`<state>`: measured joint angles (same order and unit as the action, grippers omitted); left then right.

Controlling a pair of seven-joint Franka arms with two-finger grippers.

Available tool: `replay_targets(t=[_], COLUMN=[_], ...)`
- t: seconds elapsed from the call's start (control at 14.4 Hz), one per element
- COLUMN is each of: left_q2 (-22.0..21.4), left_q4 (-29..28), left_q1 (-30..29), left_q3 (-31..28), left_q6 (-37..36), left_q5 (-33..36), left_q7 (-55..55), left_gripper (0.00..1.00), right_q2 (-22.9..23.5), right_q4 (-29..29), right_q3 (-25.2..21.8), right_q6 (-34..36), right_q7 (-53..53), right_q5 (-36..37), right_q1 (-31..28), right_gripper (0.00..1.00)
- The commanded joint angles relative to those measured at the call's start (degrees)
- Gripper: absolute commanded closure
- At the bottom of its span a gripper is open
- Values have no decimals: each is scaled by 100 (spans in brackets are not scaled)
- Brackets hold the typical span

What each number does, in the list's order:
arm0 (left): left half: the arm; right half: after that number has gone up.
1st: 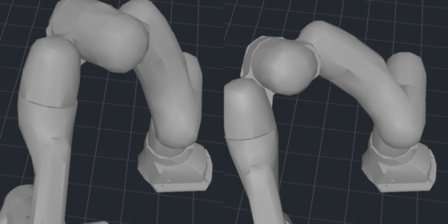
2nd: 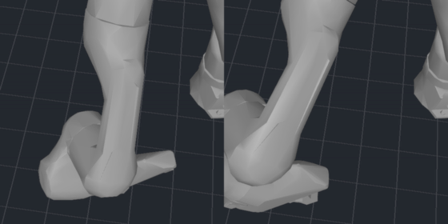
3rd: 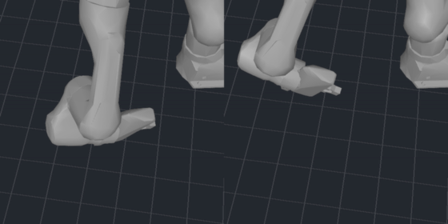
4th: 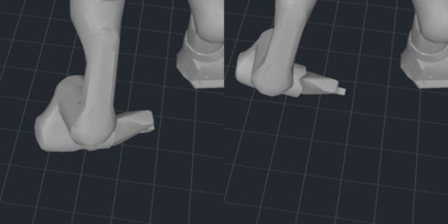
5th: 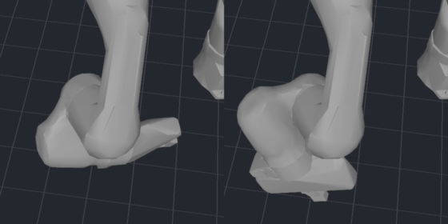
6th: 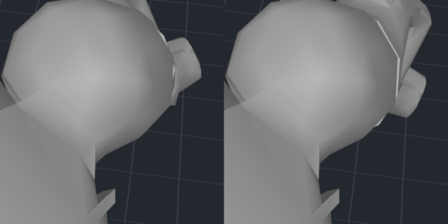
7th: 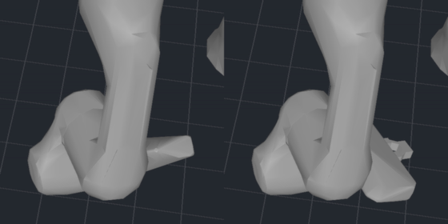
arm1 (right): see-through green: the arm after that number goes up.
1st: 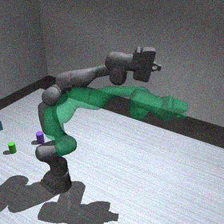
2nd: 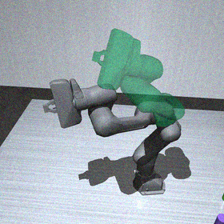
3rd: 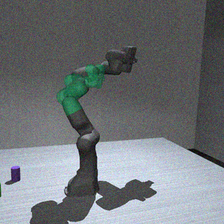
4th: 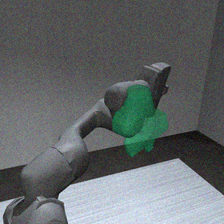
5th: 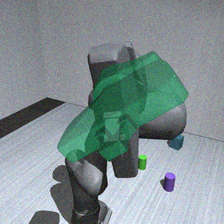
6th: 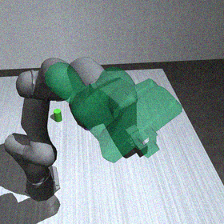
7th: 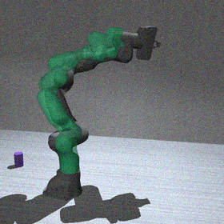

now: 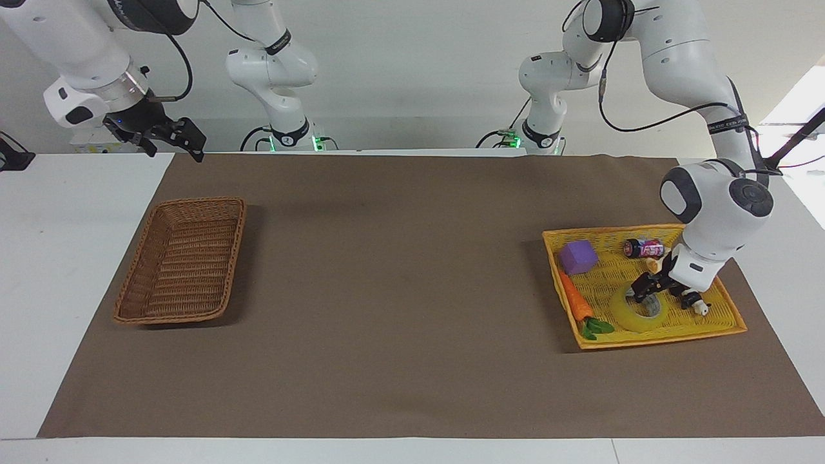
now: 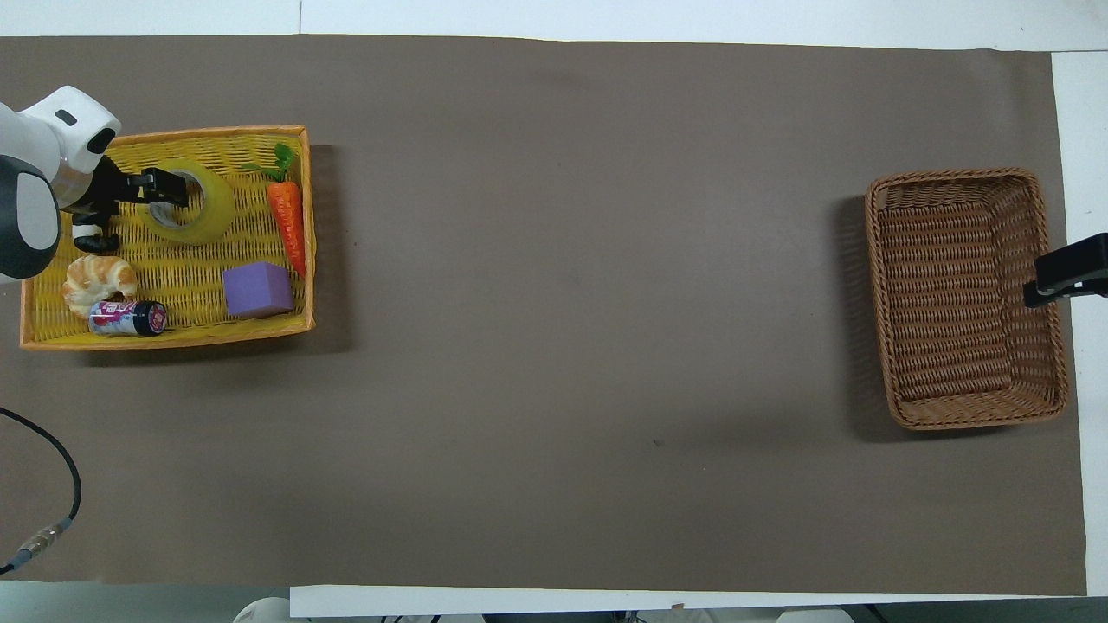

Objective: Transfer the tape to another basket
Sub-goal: 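Grasp the yellow tape roll with the left gripper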

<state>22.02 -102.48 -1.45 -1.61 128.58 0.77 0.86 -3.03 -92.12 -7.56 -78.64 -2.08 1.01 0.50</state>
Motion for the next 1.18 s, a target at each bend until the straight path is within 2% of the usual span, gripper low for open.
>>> replay_targets(t=[0.0, 0.28, 0.83, 1.04, 1.11], left_q2=[92, 75, 100, 153, 153], left_q4=[62, -245, -413, -413, -413], left_q1=[-109, -66, -66, -75, -75], left_q3=[-15, -6, -6, -6, -6], left_q6=[149, 466, 537, 686, 678], left_q5=[-50, -59, -59, -59, -59], left_q7=[29, -208, -191, -191, -191], left_gripper=[3, 6, 43, 48, 57], right_q2=[-58, -58, -58, -58, -58], right_q4=[-78, -78, -78, -78, -78], right_q3=[44, 44, 44, 44, 44], right_q6=[15, 15, 15, 15, 15], right_q7=[120, 120, 120, 120, 120], right_q5=[4, 4, 4, 4, 4], right_q1=[-50, -50, -50, -41, -41], right_gripper=[1, 1, 1, 1, 1])
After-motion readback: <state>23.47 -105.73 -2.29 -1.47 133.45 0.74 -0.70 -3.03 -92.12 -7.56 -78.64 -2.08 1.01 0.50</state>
